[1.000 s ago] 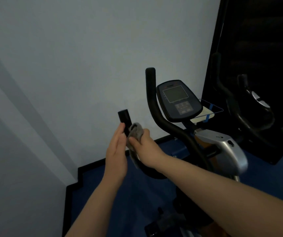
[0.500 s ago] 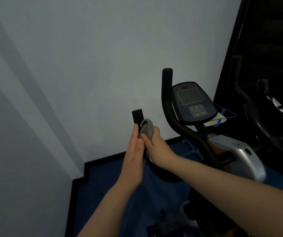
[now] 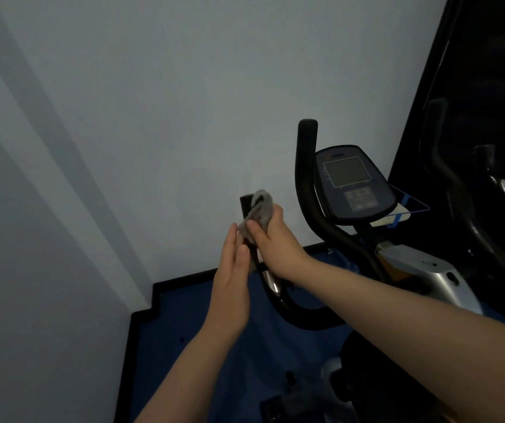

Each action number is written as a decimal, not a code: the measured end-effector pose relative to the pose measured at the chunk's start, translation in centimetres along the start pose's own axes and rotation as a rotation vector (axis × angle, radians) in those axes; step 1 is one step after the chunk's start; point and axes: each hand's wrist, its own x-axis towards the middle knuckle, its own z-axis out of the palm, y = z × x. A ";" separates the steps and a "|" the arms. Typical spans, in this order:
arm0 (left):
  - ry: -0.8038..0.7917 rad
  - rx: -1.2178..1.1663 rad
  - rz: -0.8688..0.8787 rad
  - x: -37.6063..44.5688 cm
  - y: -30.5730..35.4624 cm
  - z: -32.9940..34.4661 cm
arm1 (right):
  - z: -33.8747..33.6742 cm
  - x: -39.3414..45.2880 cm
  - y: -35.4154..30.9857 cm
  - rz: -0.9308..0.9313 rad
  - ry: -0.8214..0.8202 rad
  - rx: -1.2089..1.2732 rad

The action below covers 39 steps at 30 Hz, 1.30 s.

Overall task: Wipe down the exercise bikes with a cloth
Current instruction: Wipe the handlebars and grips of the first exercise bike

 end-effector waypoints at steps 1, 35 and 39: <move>0.004 0.012 0.002 0.0 0.0 0.0 | -0.3 0.6 -0.6 -0.017 0.000 -0.012; 0.137 0.120 0.119 -0.1 -0.3 2.6 | -4.2 -4.1 0.7 0.213 -0.536 -0.118; 0.054 0.176 0.133 -0.7 -0.6 4.2 | -7.3 -6.8 1.5 0.095 -0.807 -0.492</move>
